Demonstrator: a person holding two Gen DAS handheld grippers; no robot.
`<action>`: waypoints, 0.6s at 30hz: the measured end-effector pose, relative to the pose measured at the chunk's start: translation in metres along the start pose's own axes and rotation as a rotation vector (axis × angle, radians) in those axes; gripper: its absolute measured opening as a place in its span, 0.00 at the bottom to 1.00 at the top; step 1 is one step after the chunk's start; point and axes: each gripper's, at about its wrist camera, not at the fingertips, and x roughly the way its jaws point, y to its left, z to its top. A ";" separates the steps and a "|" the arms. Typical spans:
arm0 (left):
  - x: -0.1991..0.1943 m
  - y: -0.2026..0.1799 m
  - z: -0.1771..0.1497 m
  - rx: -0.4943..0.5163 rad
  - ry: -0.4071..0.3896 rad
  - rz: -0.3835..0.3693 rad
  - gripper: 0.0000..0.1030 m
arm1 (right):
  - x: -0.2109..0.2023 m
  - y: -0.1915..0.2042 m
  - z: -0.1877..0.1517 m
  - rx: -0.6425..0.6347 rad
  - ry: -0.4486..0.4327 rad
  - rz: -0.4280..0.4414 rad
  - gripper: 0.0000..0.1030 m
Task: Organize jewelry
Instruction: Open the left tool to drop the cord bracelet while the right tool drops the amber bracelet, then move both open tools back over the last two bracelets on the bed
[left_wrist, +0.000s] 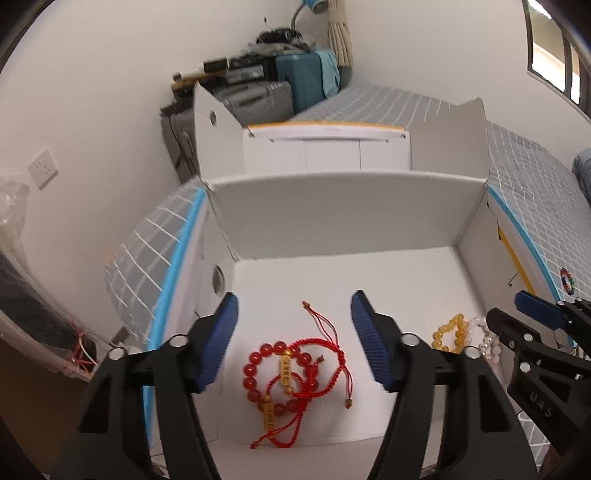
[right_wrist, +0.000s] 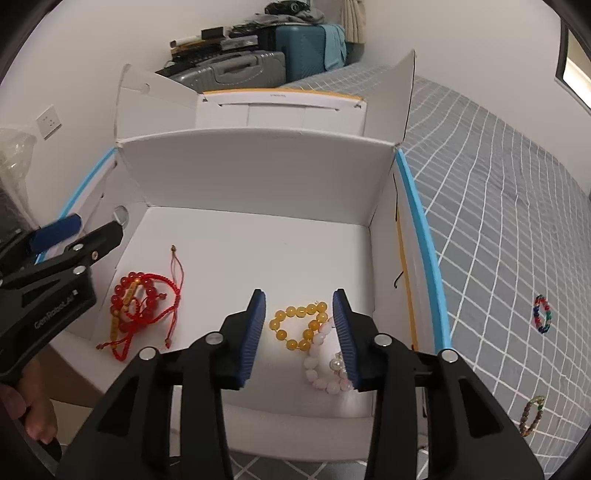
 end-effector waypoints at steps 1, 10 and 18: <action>-0.003 0.001 0.001 -0.004 -0.007 0.000 0.66 | -0.005 -0.001 0.000 0.003 -0.013 -0.001 0.47; -0.036 -0.008 0.007 -0.022 -0.090 -0.017 0.84 | -0.048 -0.021 -0.002 0.045 -0.101 -0.035 0.65; -0.070 -0.044 0.012 -0.019 -0.179 -0.062 0.95 | -0.095 -0.068 -0.020 0.132 -0.217 -0.094 0.93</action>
